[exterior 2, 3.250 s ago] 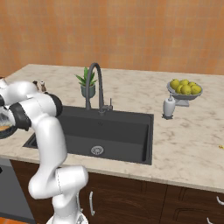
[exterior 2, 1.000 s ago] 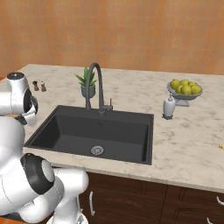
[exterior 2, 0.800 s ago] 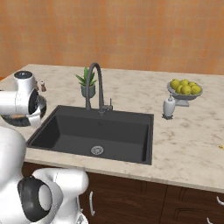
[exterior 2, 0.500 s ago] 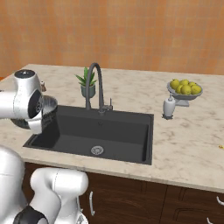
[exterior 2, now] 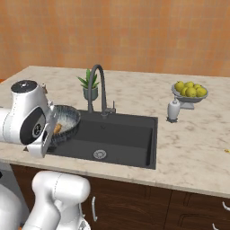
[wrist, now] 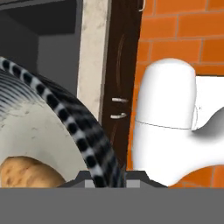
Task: Pick the potato from the sink and place it in the bowl. Then pick the bowl and place it in the microwave. Then close the microwave door and press the start button.
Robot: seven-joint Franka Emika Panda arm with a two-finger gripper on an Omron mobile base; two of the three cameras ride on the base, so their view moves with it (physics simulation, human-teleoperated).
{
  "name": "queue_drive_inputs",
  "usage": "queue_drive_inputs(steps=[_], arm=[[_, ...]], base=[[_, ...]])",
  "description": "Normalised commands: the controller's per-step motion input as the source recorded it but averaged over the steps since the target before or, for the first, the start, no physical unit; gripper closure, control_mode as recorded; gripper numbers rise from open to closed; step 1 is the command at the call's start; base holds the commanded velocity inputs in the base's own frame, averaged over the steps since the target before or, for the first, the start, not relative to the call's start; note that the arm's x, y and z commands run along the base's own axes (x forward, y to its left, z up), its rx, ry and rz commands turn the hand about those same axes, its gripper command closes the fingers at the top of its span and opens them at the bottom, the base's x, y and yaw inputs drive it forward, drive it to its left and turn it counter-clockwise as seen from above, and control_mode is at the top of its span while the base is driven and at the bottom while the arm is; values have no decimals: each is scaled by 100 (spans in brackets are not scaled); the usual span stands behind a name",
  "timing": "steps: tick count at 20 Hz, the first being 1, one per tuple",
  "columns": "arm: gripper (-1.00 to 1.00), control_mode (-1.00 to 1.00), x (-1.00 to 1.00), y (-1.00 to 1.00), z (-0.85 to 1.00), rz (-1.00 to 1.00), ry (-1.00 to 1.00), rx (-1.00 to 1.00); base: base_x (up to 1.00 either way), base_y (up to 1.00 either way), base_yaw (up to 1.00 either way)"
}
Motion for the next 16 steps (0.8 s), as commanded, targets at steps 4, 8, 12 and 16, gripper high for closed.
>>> queue_drive_inputs(steps=[4,8,12,16], arm=[[100,-100,-11,-11,26,-16,0,0],[100,-100,0,0,0,0,0,0],[100,-100,-16,0,0,-7,-8,0],[100,-100,-40,4,0,-36,-16,0]], base=[[0,0,0],[0,0,0],[0,0,0],[0,0,0]])
